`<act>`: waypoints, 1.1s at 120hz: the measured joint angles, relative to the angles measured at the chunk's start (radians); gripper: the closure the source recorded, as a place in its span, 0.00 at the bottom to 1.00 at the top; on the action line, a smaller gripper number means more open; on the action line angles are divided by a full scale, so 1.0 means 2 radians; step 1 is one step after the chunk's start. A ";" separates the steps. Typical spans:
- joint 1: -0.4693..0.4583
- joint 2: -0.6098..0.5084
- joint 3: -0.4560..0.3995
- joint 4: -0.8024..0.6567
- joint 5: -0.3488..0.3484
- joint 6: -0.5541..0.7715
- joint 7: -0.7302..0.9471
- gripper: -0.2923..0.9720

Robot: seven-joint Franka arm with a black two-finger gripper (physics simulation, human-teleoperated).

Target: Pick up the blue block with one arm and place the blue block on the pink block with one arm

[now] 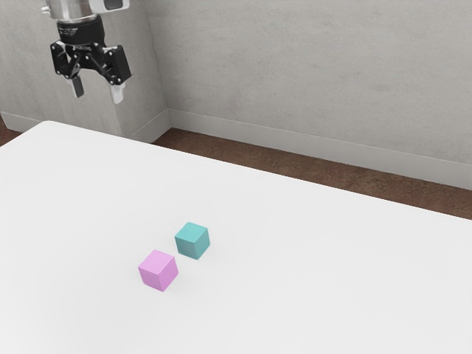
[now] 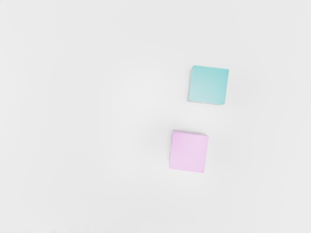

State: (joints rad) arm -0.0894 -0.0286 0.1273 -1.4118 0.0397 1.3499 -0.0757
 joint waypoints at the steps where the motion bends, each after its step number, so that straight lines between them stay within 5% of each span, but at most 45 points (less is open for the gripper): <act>1: 0.000 0.000 0.000 0.000 0.000 0.000 0.000 0.23; 27: -0.003 -0.006 -0.006 0.035 0.000 -0.005 -0.002 0.23; 42: 0.029 -0.018 -0.087 0.140 0.021 -0.021 -0.003 0.23; 55: -0.036 0.045 -0.128 0.139 0.053 -0.028 -0.008 0.23; 60: -0.054 0.092 -0.124 0.138 0.059 -0.027 -0.011 0.23; 77: -0.011 0.207 -0.087 0.140 0.056 -0.001 -0.013 0.23; 132: -0.003 0.339 -0.049 0.117 0.012 0.065 -0.012 0.23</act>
State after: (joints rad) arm -0.0951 0.6492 0.0302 -1.1779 0.0640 1.4800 -0.0996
